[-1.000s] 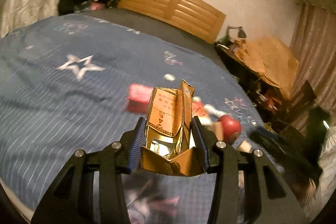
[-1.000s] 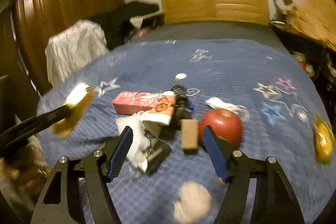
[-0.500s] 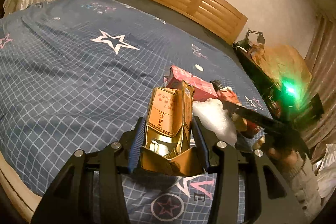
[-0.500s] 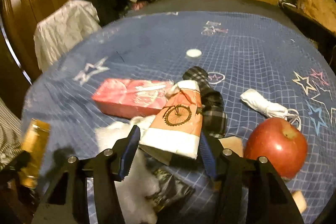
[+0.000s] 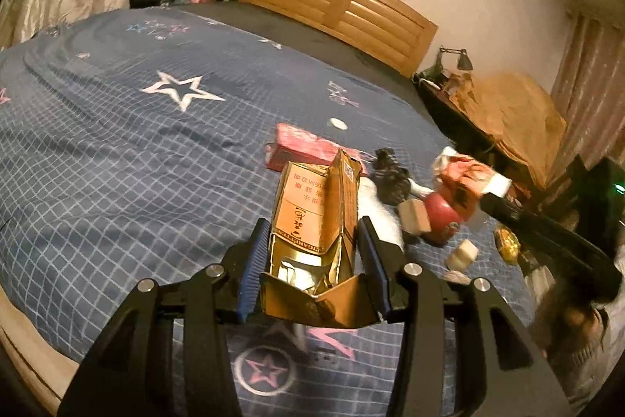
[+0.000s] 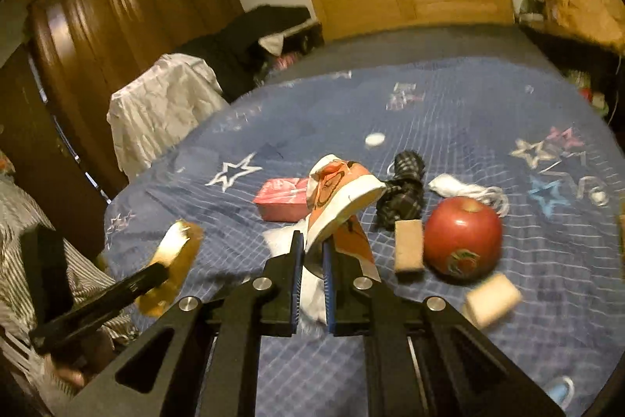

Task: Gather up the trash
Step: 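Grasp the gold-brown box with the left tool while the right grasps the orange cup, then carry both items over the bucket and open both tools to drop them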

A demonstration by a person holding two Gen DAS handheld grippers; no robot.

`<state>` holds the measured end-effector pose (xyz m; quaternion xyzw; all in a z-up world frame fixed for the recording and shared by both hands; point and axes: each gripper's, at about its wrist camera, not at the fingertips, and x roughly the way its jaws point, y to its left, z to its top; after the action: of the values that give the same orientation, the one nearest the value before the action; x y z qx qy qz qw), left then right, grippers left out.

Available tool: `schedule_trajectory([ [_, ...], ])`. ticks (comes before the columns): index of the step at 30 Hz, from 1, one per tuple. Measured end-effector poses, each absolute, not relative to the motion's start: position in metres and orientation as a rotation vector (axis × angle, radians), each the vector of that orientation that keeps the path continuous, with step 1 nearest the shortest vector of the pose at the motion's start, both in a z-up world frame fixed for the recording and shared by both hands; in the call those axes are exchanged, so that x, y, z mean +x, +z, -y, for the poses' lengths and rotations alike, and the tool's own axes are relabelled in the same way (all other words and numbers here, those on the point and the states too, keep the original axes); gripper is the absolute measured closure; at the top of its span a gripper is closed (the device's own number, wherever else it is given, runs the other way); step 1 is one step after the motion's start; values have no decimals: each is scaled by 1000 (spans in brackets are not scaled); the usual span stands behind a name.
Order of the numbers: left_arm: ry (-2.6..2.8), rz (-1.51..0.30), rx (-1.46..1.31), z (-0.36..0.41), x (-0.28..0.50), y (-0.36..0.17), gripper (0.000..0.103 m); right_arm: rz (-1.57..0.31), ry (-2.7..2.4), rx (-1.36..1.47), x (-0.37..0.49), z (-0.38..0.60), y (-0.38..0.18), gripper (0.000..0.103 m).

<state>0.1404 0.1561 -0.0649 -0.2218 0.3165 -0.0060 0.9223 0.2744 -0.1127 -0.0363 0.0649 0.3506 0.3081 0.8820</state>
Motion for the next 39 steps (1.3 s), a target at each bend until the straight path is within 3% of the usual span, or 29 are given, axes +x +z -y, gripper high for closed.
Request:
schedule_trajectory([
  [12,-35,-648,-226,-62,145,-40,59,-600,518,2,151,165,-24,92],
  [26,-49,-613,38,46,164,-23,59,-545,367,59,121,235,-12,92],
  [39,-258,-557,185,187,180,-6,59,-432,36,175,90,401,12,92],
])
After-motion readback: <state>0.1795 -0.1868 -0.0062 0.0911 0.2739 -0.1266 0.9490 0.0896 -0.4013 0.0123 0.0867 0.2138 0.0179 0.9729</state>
